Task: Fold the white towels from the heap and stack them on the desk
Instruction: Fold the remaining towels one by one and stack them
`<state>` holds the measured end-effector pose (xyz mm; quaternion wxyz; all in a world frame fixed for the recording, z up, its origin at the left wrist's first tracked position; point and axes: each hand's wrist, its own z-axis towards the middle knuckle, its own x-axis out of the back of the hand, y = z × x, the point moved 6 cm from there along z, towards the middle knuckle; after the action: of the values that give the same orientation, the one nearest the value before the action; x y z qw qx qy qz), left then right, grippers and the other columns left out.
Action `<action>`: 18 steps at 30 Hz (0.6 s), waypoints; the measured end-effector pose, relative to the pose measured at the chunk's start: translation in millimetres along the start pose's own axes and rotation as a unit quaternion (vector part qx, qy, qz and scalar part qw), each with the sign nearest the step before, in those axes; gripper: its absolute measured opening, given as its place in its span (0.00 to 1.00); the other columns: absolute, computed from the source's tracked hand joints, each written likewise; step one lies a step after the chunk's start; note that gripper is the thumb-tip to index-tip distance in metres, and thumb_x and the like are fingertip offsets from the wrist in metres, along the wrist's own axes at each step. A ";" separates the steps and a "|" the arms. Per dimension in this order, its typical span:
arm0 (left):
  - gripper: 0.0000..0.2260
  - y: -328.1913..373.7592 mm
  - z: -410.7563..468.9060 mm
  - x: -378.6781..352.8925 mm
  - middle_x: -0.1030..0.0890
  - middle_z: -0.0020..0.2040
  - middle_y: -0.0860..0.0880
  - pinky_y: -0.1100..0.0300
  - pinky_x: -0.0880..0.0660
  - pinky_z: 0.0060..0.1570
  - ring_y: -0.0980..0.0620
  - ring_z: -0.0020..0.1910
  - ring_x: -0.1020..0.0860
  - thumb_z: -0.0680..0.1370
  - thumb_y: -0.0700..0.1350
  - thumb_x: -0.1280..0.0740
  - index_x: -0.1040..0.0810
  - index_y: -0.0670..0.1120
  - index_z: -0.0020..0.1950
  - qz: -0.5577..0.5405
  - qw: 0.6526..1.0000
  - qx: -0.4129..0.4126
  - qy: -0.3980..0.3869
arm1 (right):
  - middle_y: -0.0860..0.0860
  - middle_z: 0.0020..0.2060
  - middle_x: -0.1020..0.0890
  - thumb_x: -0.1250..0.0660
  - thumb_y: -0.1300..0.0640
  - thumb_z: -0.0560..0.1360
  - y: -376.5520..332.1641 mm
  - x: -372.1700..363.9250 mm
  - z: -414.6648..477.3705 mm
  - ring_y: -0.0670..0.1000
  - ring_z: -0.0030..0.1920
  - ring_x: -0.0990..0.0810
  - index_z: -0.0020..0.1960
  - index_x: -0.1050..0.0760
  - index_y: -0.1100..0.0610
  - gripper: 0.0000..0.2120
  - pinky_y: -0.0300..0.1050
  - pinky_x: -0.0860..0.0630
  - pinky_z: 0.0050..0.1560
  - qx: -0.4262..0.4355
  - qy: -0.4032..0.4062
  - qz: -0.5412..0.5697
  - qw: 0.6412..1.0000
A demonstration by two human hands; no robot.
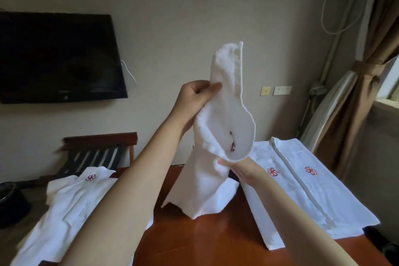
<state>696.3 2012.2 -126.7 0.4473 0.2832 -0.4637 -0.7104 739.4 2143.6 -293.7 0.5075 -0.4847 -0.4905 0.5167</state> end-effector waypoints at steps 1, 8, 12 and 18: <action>0.16 7.8 2.0 2.6 0.27 0.36 0.42 0.62 0.30 0.34 0.50 0.34 0.27 0.77 0.45 0.31 0.25 0.30 0.43 -0.011 1.000 -0.009 0.009 | 0.59 0.58 0.20 0.29 0.65 0.68 -9.1 -3.0 -1.4 0.56 0.59 0.21 0.62 0.24 0.61 0.22 0.47 0.24 0.60 0.020 -0.024 0.039 0.999; 0.17 -26.9 11.9 28.2 0.22 0.39 0.39 0.59 0.26 0.37 0.48 0.37 0.23 0.77 0.46 0.31 0.23 0.30 0.47 -0.011 0.995 0.058 0.080 | 0.53 0.45 0.15 0.27 0.54 0.58 5.3 10.1 -0.7 0.51 0.48 0.16 0.51 0.17 0.56 0.21 0.41 0.21 0.46 -0.067 -0.034 0.085 0.994; 0.16 -108.8 -10.1 34.2 0.16 0.45 0.38 0.54 0.21 0.46 0.44 0.44 0.17 0.76 0.47 0.30 0.21 0.32 0.50 -0.010 0.977 0.187 0.106 | 0.59 0.52 0.18 0.26 0.51 0.62 60.1 10.0 -13.3 0.55 0.54 0.19 0.57 0.20 0.63 0.26 0.47 0.26 0.59 -0.166 -0.015 0.103 0.981; 0.10 -192.1 -57.7 21.8 0.15 0.40 0.44 0.61 0.20 0.37 0.48 0.40 0.16 0.75 0.48 0.29 0.18 0.40 0.47 0.043 0.949 0.313 0.019 | 0.61 0.56 0.23 0.35 0.50 0.68 105.6 8.2 -21.8 0.60 0.57 0.26 0.63 0.27 0.65 0.28 0.55 0.29 0.57 -0.183 0.005 0.243 0.953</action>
<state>662.2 2001.9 -325.3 0.3751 0.4025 -0.6654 -0.5046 755.8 2151.7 -400.2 0.2718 -0.6760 -0.4417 0.5236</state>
